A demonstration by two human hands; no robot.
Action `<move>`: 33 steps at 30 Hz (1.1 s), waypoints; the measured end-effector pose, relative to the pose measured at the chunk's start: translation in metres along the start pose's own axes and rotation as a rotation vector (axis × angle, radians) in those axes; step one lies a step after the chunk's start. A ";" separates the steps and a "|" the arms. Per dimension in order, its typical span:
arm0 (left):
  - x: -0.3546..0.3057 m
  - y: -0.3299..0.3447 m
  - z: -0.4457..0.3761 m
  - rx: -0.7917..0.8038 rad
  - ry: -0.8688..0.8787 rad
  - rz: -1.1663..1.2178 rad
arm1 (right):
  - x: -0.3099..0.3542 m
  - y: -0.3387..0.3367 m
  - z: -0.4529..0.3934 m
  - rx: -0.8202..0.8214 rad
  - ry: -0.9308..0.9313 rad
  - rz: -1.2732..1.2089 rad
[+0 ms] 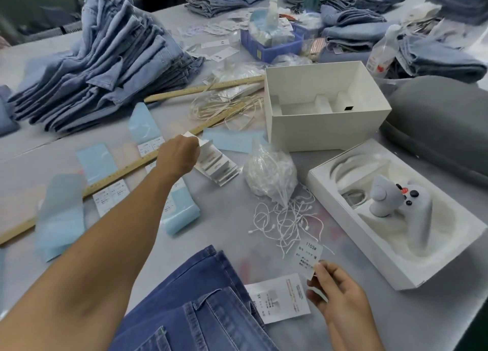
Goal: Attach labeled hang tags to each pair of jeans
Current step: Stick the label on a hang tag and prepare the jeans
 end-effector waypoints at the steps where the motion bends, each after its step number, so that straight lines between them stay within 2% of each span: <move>1: 0.002 -0.010 0.002 -0.055 0.012 -0.014 | 0.001 -0.001 0.000 -0.002 0.001 0.006; 6: 0.021 -0.077 0.018 -0.238 -0.009 0.042 | 0.012 -0.009 0.005 -0.013 0.012 0.033; 9: -0.004 -0.129 0.090 -0.390 0.248 -0.046 | 0.029 -0.009 0.013 -0.014 0.012 0.003; 12: -0.016 -0.128 0.221 -0.190 0.465 0.037 | 0.048 0.006 0.033 0.032 0.050 -0.094; 14: 0.002 -0.107 0.295 -0.047 0.436 0.169 | 0.056 0.031 0.053 0.116 0.105 -0.161; 15: 0.012 -0.091 0.311 0.075 0.357 0.320 | 0.055 0.045 0.066 0.164 0.148 -0.187; 16: 0.007 -0.074 0.326 0.385 0.302 0.539 | 0.051 0.061 0.080 0.217 0.201 -0.195; 17: 0.001 -0.070 0.338 0.585 0.271 0.725 | 0.045 0.076 0.094 0.264 0.247 -0.175; 18: 0.003 -0.071 0.345 0.598 0.253 0.829 | 0.037 0.088 0.107 0.293 0.281 -0.136; 20: 0.017 -0.076 0.355 0.523 0.224 0.798 | 0.022 0.106 0.127 0.288 0.306 -0.086; 21: 0.017 -0.075 0.371 0.532 0.273 0.757 | 0.015 0.115 0.135 0.285 0.313 -0.082; 23: 0.009 -0.062 0.414 0.750 0.411 0.598 | -0.001 0.131 0.150 0.317 0.325 -0.038; 24: 0.012 -0.057 0.425 0.707 0.329 0.540 | -0.009 0.135 0.157 0.333 0.332 0.001; 25: 0.034 -0.068 0.418 0.395 0.070 0.503 | -0.017 0.135 0.159 0.333 0.337 0.024; 26: 0.056 -0.078 0.421 0.240 -0.195 0.545 | -0.022 0.135 0.161 0.333 0.340 0.031; 27: 0.071 -0.086 0.421 0.098 -0.345 0.593 | -0.024 0.135 0.164 0.338 0.341 0.017; 28: 0.075 -0.077 0.418 0.127 -0.456 0.613 | -0.024 0.134 0.164 0.347 0.343 -0.013; 30: 0.082 -0.039 0.399 0.404 -0.612 0.614 | -0.022 0.132 0.165 0.378 0.348 -0.069; 31: 0.081 -0.026 0.390 0.490 -0.627 0.611 | -0.020 0.132 0.165 0.394 0.347 -0.083; 33: 0.072 -0.018 0.373 0.546 -0.609 0.660 | -0.018 0.131 0.167 0.409 0.338 -0.080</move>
Point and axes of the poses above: each hand's wrist, its own z-axis away from the middle knuckle, its own y-axis out of the palm, x = y × z, the point moved 10 cm from there along -z, towards the middle knuckle, and after that the axes turned 12 degrees about -y, right-handed, at the moved point
